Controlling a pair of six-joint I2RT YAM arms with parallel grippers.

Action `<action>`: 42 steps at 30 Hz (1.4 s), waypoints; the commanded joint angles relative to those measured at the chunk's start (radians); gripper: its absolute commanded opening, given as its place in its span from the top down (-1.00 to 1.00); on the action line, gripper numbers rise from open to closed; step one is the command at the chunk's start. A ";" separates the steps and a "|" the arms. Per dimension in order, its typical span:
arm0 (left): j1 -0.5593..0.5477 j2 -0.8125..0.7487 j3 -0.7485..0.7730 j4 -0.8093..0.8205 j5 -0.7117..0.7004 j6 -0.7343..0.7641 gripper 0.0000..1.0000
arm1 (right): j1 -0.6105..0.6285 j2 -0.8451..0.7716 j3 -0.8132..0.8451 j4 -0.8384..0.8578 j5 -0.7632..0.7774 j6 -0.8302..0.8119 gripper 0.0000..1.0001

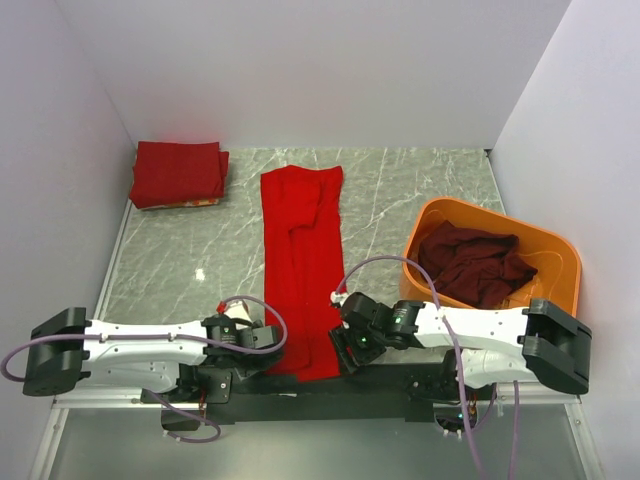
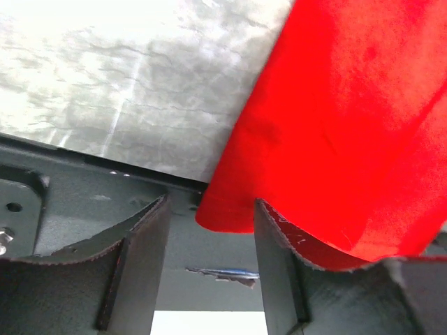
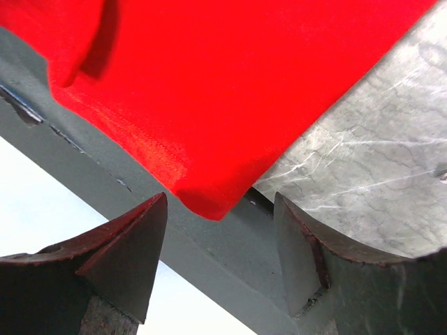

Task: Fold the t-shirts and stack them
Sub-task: Fold the tshirt

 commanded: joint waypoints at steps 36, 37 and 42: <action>0.066 0.002 0.121 0.127 -0.116 0.188 0.99 | -0.019 0.028 0.171 -0.080 0.227 0.030 1.00; 0.107 -0.011 0.128 0.148 -0.132 0.206 0.99 | -0.027 0.036 0.197 -0.077 0.240 0.027 1.00; 0.225 -0.023 0.164 0.260 -0.168 0.367 0.99 | -0.084 0.077 0.304 -0.037 0.322 -0.032 1.00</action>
